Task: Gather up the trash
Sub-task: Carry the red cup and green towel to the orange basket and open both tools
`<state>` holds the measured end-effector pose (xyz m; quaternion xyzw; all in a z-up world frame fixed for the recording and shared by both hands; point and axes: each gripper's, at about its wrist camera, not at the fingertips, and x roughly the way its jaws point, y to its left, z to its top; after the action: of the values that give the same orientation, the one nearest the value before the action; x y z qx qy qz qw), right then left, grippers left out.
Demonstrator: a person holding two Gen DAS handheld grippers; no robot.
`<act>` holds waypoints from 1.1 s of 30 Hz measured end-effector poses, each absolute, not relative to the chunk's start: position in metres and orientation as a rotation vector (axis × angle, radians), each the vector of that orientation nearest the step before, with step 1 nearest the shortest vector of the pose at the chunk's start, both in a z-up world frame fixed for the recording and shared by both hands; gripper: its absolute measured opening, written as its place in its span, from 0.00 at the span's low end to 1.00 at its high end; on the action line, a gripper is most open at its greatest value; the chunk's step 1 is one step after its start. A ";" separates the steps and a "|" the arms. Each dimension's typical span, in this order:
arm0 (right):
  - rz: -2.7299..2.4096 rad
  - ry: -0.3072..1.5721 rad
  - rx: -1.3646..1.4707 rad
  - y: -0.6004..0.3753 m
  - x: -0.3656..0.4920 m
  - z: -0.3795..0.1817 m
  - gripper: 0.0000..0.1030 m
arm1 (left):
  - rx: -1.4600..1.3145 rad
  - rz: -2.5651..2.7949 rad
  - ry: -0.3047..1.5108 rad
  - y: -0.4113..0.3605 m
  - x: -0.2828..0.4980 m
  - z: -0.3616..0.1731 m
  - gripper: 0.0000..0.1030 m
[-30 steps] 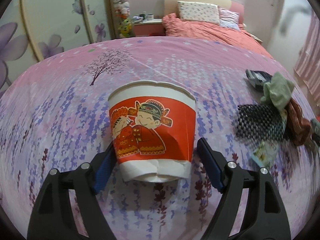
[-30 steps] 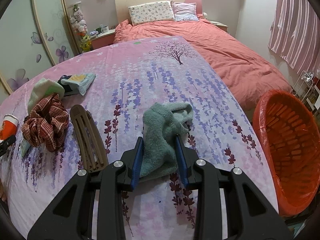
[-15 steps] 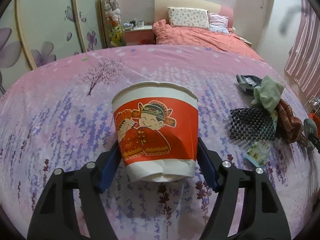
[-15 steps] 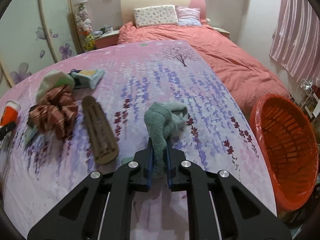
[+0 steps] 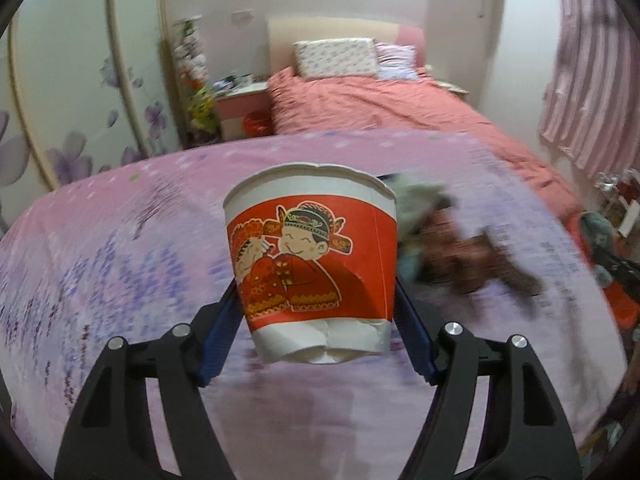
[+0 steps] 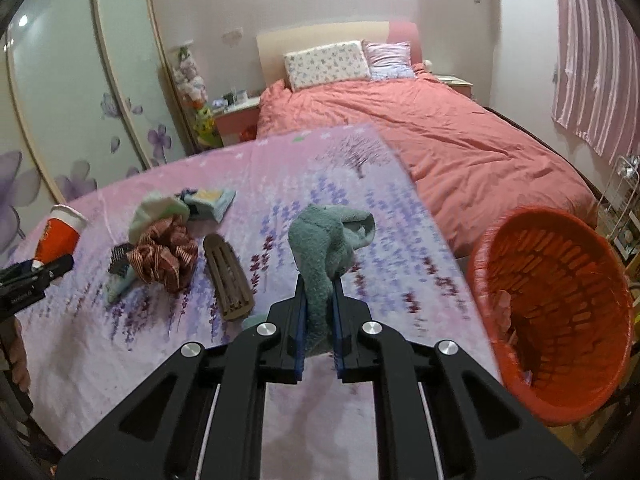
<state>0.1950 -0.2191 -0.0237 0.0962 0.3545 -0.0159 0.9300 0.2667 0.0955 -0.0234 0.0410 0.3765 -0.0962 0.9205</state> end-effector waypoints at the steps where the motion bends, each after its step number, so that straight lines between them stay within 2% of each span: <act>1: -0.043 0.717 0.217 -0.228 0.190 -0.020 0.11 | 0.080 -0.223 0.765 0.082 0.263 -0.018 0.68; 7: -0.089 0.648 0.270 -0.275 0.166 -0.002 0.11 | 0.108 -0.368 0.707 -0.001 0.237 0.009 0.68; 14: -0.174 0.585 0.265 -0.322 0.140 0.007 0.11 | 0.132 -0.537 0.684 -0.100 0.211 0.015 0.68; 20: -0.210 0.534 0.312 -0.363 0.126 0.008 0.11 | 0.157 -0.648 0.708 -0.185 0.200 0.005 0.68; 33: -0.263 0.517 0.414 -0.424 0.131 -0.016 0.11 | 0.224 -0.760 0.776 -0.304 0.212 -0.037 0.69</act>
<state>0.1313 -0.4237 -0.0163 0.2028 0.2531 -0.1288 0.9371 0.2118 -0.3044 -0.0372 0.1062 0.3685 -0.3606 0.8502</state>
